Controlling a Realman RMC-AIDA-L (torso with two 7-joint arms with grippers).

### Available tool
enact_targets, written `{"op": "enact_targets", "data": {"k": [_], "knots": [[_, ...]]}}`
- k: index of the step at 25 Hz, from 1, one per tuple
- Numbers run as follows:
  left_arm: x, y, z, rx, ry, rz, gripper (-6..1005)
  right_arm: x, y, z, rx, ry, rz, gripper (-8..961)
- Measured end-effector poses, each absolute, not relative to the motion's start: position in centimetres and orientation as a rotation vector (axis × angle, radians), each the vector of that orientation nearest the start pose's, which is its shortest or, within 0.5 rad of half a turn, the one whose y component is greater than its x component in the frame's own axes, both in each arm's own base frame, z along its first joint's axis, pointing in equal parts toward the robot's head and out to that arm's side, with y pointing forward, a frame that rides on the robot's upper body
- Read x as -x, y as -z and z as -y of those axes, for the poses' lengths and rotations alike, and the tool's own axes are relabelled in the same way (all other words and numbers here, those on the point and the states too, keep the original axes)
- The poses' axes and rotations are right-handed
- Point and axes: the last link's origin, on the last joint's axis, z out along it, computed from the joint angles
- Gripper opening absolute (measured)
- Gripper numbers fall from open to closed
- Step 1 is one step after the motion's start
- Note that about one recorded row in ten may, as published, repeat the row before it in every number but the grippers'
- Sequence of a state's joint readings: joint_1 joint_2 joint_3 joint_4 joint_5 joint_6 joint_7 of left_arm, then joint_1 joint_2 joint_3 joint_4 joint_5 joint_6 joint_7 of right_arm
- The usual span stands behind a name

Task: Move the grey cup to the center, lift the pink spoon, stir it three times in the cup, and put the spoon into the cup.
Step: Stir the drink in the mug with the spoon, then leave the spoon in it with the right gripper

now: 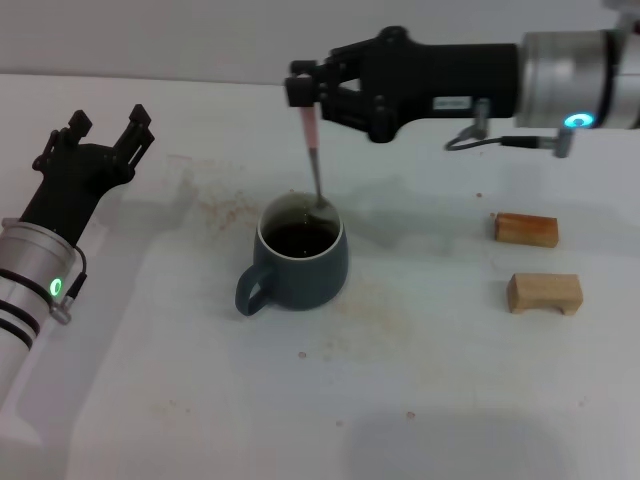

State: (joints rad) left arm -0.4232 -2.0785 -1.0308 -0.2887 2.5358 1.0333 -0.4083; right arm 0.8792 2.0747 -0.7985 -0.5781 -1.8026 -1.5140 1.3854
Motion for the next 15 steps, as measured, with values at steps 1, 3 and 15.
{"op": "enact_targets", "data": {"k": [1,3,15], "knots": [[30.6,3.0,-34.4,1.626,0.905,0.784,827,-11.6,1.7,-40.0,2.842,-0.951,-0.203,94],[30.5,3.1,-34.3,1.629,0.908,0.785,827,-11.0,2.5,-40.1,2.834,-0.964,-0.187,94],[30.9,3.7,-33.2,1.651,0.899,0.798,827,-10.0,5.2,-40.5,2.843,-0.889,-0.139,95]]}}
